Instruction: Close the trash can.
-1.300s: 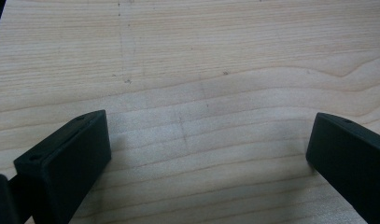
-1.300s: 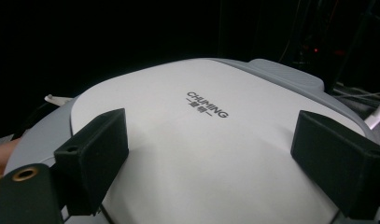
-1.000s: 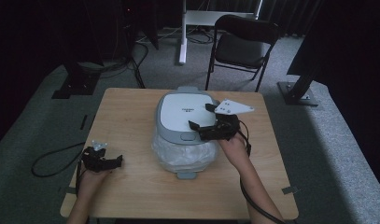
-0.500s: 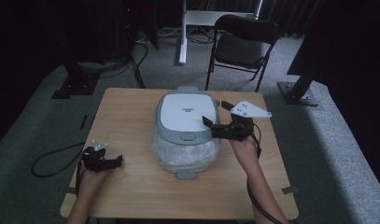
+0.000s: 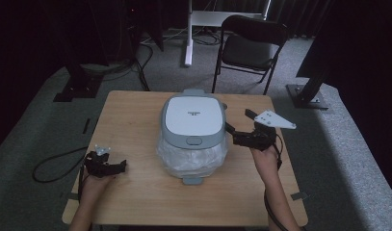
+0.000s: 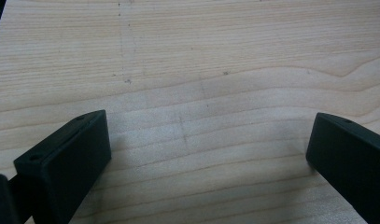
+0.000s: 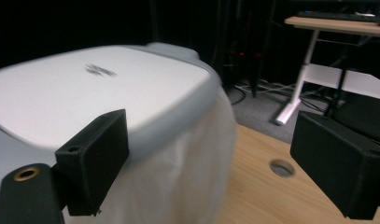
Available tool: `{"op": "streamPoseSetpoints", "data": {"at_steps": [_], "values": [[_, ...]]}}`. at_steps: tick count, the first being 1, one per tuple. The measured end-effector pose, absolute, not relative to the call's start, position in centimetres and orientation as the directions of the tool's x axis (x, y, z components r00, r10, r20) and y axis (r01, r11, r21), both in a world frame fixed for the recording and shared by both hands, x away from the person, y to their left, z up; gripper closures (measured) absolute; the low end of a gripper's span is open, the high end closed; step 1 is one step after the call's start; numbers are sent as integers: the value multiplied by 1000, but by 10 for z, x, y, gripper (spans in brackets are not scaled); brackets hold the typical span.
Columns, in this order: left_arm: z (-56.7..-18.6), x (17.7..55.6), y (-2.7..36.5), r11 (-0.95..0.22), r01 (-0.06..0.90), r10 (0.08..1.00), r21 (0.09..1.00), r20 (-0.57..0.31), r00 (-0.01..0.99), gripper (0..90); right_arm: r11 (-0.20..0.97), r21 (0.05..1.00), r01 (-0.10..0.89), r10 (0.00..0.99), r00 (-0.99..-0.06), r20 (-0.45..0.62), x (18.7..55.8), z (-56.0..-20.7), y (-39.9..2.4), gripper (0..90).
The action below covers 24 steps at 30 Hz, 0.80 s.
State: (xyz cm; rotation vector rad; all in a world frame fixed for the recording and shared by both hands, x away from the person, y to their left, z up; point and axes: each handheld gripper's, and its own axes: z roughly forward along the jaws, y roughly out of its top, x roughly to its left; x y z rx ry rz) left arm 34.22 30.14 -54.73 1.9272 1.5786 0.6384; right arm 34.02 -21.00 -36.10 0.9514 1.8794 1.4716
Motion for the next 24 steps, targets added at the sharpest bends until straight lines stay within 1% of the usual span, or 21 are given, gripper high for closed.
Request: {"op": "streamPoseSetpoints", "data": {"at_steps": [3, 10, 11, 17, 18, 20, 24], "values": [[-547, 342, 301, -148, 713, 981, 685, 11, 192, 7, 149, 968, 203, 824, -567, -8, 339, -368, -218, 110], [-547, 342, 301, -147, 713, 981, 686, 12, 192, 7, 120, 964, 239, 852, -523, 24, 339, -390, -236, 110], [-547, 342, 302, -150, 713, 981, 684, 14, 193, 7, 117, 963, 243, 864, -502, 22, 338, -398, -240, 110], [-547, 342, 302, -150, 713, 981, 685, 14, 193, 7, 114, 957, 266, 878, -478, 28, 336, -417, -249, 110], [-547, 342, 302, -150, 713, 981, 685, 13, 193, 7, 112, 952, 286, 886, -462, 35, 336, -426, -254, 110], [-547, 342, 302, -150, 713, 981, 685, 14, 193, 7, 106, 951, 292, 890, -454, 40, 336, -429, -256, 110], [-547, 342, 302, -150, 713, 981, 685, 14, 193, 7, 89, 944, 319, 910, -411, 53, 335, -447, -267, 110]]}}
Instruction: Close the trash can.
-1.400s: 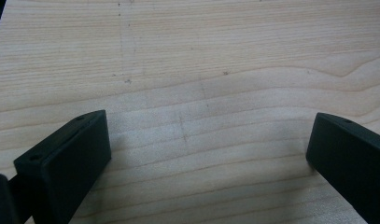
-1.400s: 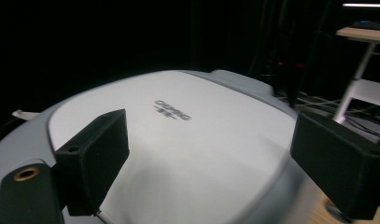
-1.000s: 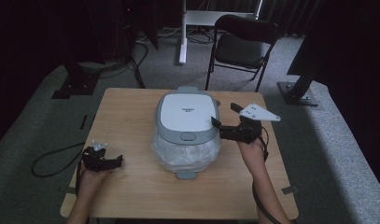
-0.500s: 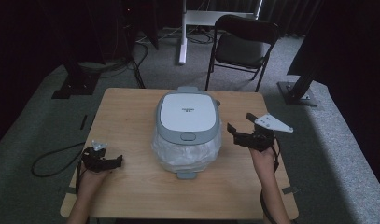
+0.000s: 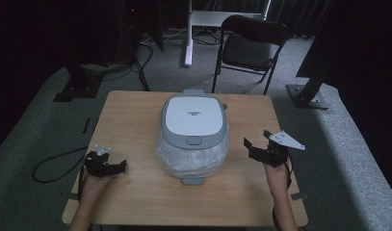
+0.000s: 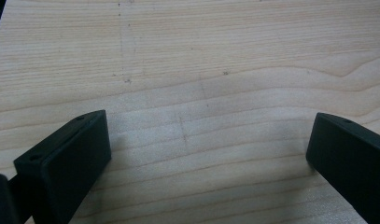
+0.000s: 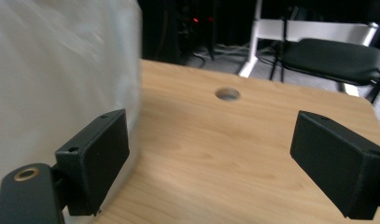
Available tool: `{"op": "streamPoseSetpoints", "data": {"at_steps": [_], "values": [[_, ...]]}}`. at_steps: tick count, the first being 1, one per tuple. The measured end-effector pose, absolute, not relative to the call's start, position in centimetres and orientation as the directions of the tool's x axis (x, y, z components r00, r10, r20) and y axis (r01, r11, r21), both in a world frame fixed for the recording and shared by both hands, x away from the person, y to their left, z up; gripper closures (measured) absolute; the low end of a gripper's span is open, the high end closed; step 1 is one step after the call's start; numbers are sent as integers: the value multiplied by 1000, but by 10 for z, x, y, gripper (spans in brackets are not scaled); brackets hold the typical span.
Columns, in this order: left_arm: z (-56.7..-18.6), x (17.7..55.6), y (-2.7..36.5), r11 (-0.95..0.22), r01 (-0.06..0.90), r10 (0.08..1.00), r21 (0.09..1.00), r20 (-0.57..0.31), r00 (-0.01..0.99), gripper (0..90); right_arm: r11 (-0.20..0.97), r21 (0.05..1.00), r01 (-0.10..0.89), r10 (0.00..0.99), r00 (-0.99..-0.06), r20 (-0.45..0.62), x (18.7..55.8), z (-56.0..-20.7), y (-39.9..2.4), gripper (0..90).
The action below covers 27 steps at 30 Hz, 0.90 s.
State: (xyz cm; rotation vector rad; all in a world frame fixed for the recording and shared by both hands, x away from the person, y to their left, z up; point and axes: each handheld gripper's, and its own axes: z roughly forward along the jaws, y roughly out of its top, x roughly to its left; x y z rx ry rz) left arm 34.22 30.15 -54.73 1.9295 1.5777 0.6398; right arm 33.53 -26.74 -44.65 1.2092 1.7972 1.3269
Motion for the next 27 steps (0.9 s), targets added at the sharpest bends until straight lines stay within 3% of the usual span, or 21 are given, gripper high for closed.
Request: {"op": "streamPoseSetpoints", "data": {"at_steps": [11, 19, 27], "values": [[-547, 342, 302, -150, 713, 981, 685, 13, 193, 7, 32, 927, 374, 967, -245, 65, 332, -491, -302, 110], [-547, 342, 302, -147, 713, 981, 686, 11, 192, 7, -34, 864, 502, 986, -126, 112, 339, -524, -324, 110], [-547, 342, 302, -151, 713, 981, 685, 14, 194, 7, -39, 856, 516, 994, -69, 87, 339, -531, -329, 110]]}}
